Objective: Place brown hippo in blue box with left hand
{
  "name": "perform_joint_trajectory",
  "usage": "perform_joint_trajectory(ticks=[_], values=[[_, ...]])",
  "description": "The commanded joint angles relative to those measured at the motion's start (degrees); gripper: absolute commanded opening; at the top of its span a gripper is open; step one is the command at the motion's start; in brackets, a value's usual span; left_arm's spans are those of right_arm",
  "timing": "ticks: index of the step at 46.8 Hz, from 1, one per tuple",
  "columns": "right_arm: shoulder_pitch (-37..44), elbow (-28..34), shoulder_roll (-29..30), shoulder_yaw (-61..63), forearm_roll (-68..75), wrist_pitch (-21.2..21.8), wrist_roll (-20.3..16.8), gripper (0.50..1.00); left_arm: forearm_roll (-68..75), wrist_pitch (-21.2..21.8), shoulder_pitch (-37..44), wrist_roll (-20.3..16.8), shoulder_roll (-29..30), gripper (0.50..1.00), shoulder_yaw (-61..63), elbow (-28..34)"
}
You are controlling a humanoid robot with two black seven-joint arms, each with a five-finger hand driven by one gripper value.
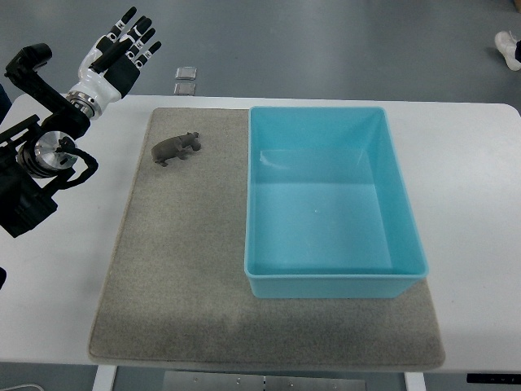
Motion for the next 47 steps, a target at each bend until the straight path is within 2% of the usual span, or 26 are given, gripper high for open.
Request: perform_joint_trajectory(ticks=[1, 47], values=[[0.0, 0.0, 0.0, 0.0, 0.0, 0.0, 0.0, 0.936, 0.0, 0.0, 0.0, 0.0, -0.1, 1.000, 0.0, 0.0], [0.0, 0.0, 0.0, 0.0, 0.0, 0.0, 0.0, 0.936, -0.1, 0.9, 0.6, 0.2, -0.1, 0.999, -0.3, 0.0]])
